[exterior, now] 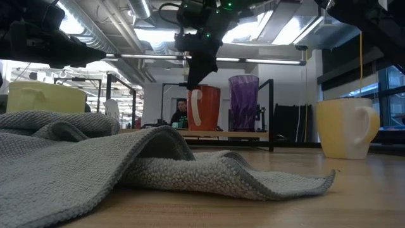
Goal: Stack small to large cups/mugs on shelf
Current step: Put the orange mug on the shelf
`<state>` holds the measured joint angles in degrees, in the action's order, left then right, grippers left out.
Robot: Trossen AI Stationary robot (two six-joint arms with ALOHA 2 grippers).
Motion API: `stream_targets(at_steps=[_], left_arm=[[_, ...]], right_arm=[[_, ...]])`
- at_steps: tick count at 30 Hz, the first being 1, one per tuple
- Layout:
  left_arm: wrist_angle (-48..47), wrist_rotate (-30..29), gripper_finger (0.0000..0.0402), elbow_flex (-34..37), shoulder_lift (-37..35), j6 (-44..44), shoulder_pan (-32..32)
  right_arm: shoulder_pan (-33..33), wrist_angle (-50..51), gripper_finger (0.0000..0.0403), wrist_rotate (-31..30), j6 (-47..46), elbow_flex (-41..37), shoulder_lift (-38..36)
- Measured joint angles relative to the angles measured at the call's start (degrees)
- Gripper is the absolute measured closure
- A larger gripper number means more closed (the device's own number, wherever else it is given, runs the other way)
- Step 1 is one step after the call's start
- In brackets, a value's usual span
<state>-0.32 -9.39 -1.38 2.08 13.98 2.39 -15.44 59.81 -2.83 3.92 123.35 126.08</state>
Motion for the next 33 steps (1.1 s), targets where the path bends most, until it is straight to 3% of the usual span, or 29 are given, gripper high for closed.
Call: stream_targets(at_steps=[33], left_arm=[[0.00,0.02,0.0369,0.02,0.01,0.00,0.00]], right_arm=[[-0.15,5.33,0.0398,-2.09,0.71,0.02,-0.02]])
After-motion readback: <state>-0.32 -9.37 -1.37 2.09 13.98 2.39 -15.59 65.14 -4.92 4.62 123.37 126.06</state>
